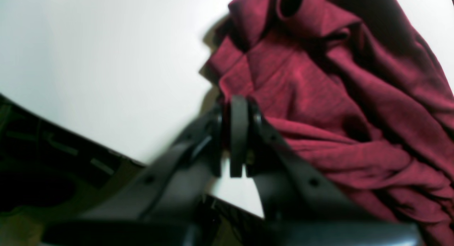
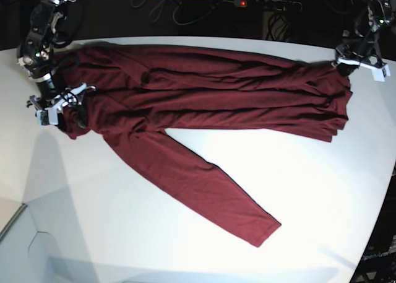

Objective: Layout the t-shirt on the table in an organized manner, then fold the t-shirt properly
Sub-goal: 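Regrasp the folded shirt edge with both grippers and straighten it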

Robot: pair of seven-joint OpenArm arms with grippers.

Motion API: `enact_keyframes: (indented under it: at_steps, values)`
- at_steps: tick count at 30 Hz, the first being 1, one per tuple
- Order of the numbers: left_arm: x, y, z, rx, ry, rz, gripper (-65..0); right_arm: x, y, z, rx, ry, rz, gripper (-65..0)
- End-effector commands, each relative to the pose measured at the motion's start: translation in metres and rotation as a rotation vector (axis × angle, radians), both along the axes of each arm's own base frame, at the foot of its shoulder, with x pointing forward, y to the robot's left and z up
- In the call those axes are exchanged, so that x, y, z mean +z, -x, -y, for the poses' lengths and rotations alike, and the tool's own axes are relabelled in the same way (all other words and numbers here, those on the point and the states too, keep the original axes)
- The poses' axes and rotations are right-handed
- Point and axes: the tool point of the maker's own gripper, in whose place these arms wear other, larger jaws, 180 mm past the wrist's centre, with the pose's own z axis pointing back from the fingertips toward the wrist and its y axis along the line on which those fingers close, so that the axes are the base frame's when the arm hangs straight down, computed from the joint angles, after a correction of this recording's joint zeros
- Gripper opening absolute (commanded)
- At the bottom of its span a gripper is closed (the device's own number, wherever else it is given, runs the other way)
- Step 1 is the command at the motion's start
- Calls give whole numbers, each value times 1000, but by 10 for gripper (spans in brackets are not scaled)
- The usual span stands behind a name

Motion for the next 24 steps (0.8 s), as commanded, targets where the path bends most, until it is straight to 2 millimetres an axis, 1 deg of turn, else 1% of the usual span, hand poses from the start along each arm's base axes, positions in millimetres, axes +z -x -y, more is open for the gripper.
enact_keyframes:
  at_steps: [1, 5, 7, 9, 14, 15, 20, 24]
  values:
    - [24, -21, -5, -11, -29, 86, -648, 16, -7, 3, 0, 2, 59, -298]
    - [49, -38, 0, -37, -55, 158, -648, 17, -8, 3, 1, 3, 60, -298]
    - [64, -53, 2, -46, -64, 209, -648, 17, -8, 4, 1, 4, 61, -298]
    - [74, -67, 2, -47, -67, 247, -648, 17, -9, 4, 1, 4, 62, -298]
    - [91, -90, 1, -42, -74, 310, -648, 17, -9, 4, 1, 4, 62, -298]
    - [91, -93, 0, -36, -69, 313, -648, 17, -9, 4, 1, 4, 62, -298]
    - [70, -104, -8, 7, -20, 283, -648, 18, -10, 4, 1, 4, 65, -298]
    - [62, -103, -10, 20, -5, 267, -648, 19, -10, 3, 1, 4, 70, -298]
